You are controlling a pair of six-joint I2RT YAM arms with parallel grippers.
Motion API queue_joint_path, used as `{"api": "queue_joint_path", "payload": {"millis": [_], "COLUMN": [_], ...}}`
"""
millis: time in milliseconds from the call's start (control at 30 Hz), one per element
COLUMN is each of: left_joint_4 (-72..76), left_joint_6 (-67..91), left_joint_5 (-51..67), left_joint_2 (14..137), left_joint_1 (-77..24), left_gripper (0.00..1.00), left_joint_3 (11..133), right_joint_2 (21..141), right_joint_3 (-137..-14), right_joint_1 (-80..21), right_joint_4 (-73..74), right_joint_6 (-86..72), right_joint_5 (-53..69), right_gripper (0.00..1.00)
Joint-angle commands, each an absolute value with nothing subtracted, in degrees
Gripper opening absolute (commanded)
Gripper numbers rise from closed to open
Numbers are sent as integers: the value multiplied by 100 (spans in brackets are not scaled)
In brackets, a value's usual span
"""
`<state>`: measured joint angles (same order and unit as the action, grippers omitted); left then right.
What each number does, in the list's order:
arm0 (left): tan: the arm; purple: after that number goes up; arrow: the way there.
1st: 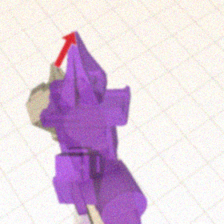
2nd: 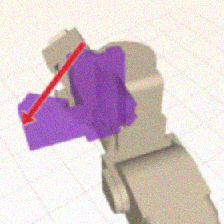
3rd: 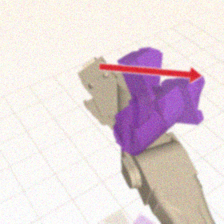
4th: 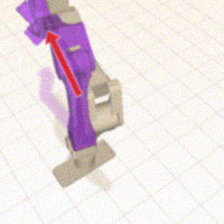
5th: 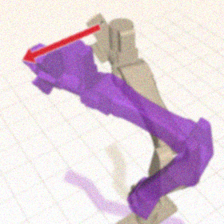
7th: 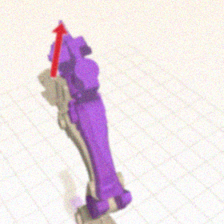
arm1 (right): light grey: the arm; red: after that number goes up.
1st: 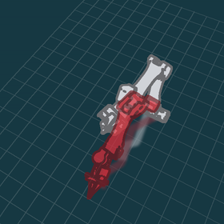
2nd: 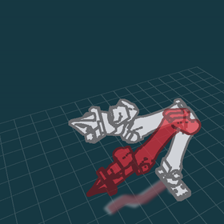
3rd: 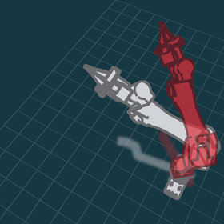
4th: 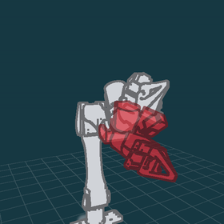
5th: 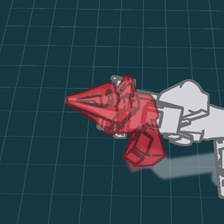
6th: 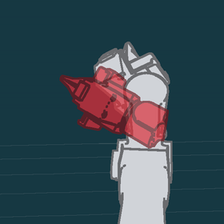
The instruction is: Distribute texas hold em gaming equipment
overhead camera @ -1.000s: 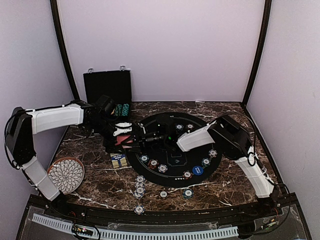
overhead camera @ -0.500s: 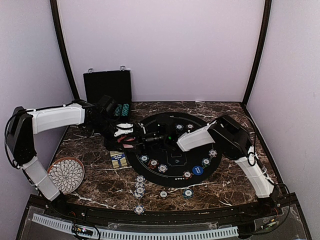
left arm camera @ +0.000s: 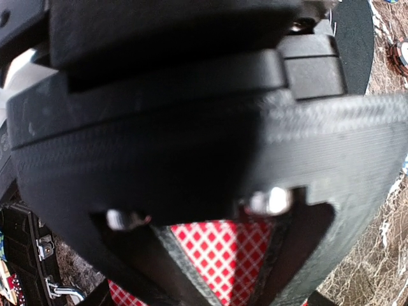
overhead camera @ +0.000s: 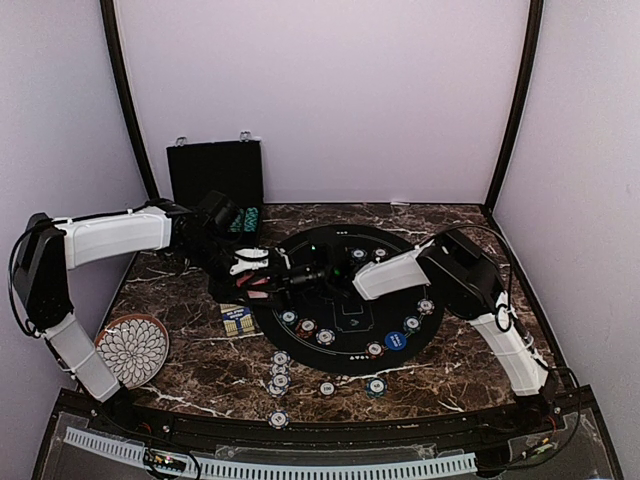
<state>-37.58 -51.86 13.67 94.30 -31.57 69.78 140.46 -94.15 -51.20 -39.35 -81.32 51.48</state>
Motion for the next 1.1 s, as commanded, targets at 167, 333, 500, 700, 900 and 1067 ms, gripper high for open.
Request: {"api": "queue_joint_path", "payload": {"millis": [167,333,500,700,900,1067], "left_joint_4": [-4008,-3989,-3993,-3916,-3858,-3793], "left_joint_6": [-5081,-5024,-4978,-4959,-4928,-4900], "left_joint_5": [1448,1405,1408,1353,1318,1299], "left_joint_2": [9240,9120,9019,8904,8859,8890], "left_joint_1": [-3252,-3266,-3270,-3265,-3264,-3269], "left_gripper": [38,38,36,34,33,33], "left_joint_3": [7194,7124,7091,6998,6933,6913], "right_joint_2": [13739,13525,13325,13164,12936,12789], "right_joint_3": [-9647,-9605,-9396,-9192,-9042,-8981], "right_joint_1": [-5003,-4962,-4911,-4882,-4829,-4825], "right_joint_4": [-3056,-2469,-2055,-1685,-1433,-1861], "right_joint_6": [-7675,-7272,-6939,-6676,-6448,-6738], "right_joint_5": [4762,4674,4644,4640,4635,4758], "right_gripper": [45,46,45,44,44,45]}}
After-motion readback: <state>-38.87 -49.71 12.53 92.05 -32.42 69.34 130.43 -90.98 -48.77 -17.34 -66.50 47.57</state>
